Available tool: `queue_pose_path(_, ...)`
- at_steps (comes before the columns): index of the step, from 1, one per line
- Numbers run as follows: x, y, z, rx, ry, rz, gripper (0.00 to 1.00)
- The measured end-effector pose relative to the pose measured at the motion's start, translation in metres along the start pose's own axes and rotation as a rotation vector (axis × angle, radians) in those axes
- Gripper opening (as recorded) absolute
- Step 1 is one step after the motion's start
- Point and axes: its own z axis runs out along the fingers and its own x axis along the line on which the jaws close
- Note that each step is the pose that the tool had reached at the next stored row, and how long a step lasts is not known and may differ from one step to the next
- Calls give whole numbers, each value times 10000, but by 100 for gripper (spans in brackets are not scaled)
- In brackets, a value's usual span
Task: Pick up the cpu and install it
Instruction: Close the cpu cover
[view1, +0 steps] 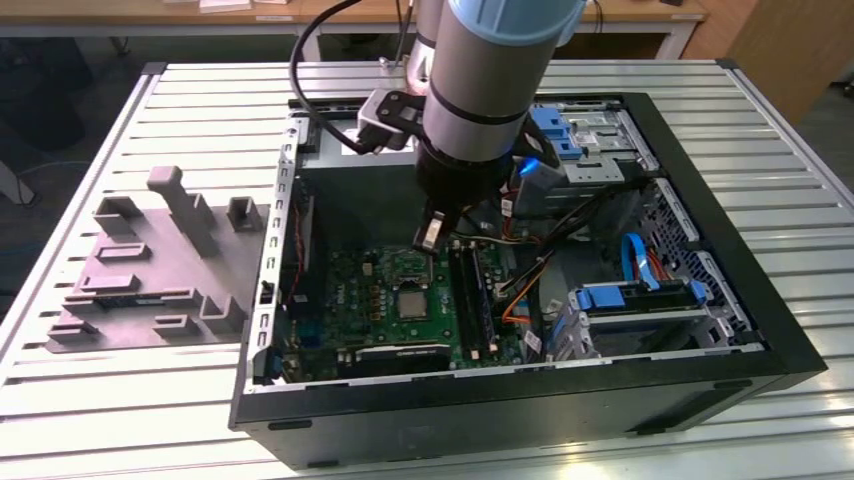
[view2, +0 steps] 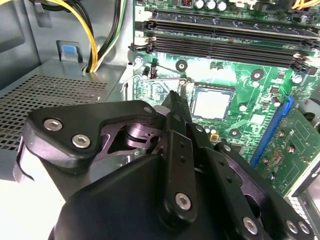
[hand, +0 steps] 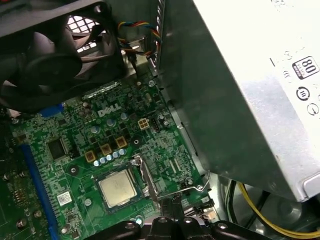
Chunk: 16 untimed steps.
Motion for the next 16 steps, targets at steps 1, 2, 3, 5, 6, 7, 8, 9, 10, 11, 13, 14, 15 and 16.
queue_pose_path(1, 5, -2, 0, 5, 11, -6, 11)
queue_pose_path(2, 8, -3, 0, 9, 23, -10, 11)
queue_pose_path(3, 13, -5, 0, 15, 37, -16, 11)
queue_pose_path(5, 24, -9, -1, 25, 61, -25, 11)
queue_pose_path(6, 30, -11, -1, 30, 73, -30, 11)
queue_pose_path(7, 37, -14, -2, 34, 84, -35, 11)
queue_pose_path(8, 44, -17, -3, 38, 94, -38, 11)
queue_pose_path(9, 53, -20, -3, 42, 106, -42, 11)
queue_pose_path(10, 60, -23, -4, 47, 116, -45, 11)
queue_pose_path(11, 67, -25, -5, 53, 130, -48, 11)
queue_pose_path(13, 78, -30, -5, 66, 161, -55, 11)
queue_pose_path(14, 85, -33, -6, 73, 178, -59, 11)
queue_pose_path(15, 94, -37, -7, 80, 193, -62, 11)
queue_pose_path(16, 103, -41, -7, 85, 204, -63, 11)
